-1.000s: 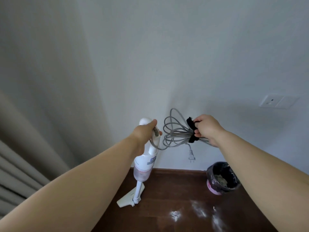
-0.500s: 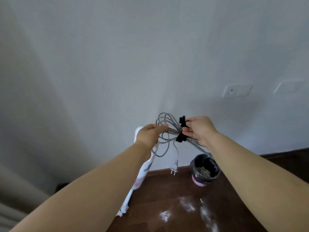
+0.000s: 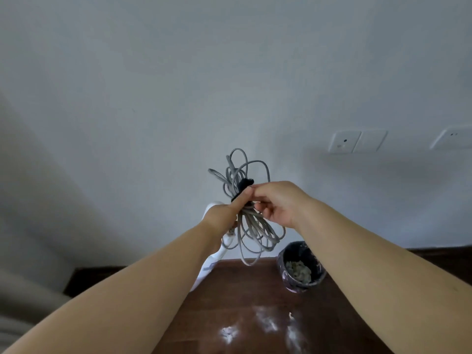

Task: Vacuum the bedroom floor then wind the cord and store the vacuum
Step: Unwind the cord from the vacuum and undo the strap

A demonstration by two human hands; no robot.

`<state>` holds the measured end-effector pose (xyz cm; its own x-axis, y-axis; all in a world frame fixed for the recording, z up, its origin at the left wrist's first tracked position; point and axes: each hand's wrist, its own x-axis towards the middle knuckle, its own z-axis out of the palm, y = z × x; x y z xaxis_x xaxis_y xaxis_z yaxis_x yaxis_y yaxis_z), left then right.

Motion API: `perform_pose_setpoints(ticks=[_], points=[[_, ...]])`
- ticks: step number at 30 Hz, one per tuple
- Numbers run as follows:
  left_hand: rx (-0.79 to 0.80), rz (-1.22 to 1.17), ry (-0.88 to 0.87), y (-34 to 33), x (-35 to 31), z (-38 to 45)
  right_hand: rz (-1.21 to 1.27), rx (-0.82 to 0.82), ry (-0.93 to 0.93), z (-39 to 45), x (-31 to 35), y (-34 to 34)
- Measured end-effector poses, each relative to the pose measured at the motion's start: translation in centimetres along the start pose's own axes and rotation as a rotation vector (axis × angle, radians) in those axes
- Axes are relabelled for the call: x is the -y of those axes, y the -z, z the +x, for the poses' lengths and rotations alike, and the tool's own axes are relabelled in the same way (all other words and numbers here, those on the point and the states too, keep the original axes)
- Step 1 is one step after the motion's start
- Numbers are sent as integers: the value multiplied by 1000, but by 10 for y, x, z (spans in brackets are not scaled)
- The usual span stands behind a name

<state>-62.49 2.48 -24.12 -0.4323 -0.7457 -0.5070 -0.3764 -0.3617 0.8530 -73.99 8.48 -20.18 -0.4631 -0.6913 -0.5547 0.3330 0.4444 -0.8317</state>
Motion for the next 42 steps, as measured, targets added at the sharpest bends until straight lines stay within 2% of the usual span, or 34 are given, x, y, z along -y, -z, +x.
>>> perform_pose_setpoints(ticks=[6,10,12,17,22,25,27,29,33,36,39,42], points=[[-69,35,17,-9,-3,15,75,188,-84,5,4,15],[-42,96,2,-9,2,19,-183,204,-51,4,10,20],[-3,99,-1,-8,4,20,-358,163,7,3,13,16],[50,114,-9,-4,1,17,-688,-56,281,14,11,-4],[82,159,-56,14,-6,27,-721,-177,387,19,7,-18],[95,204,-71,20,-8,29,-936,-210,389,23,11,-18],[106,231,-66,23,-9,31,-847,-118,264,30,13,-17],[116,245,-68,26,-9,32,-586,-13,121,33,11,-14],[135,263,-109,31,-11,36,-210,3,30,38,-2,-9],[71,252,-133,32,-13,37,-140,1,39,43,-8,-11],[7,189,-136,35,-14,38,-106,76,-5,44,-13,-16],[34,163,-169,36,-11,38,-14,89,-49,46,-17,-23]])
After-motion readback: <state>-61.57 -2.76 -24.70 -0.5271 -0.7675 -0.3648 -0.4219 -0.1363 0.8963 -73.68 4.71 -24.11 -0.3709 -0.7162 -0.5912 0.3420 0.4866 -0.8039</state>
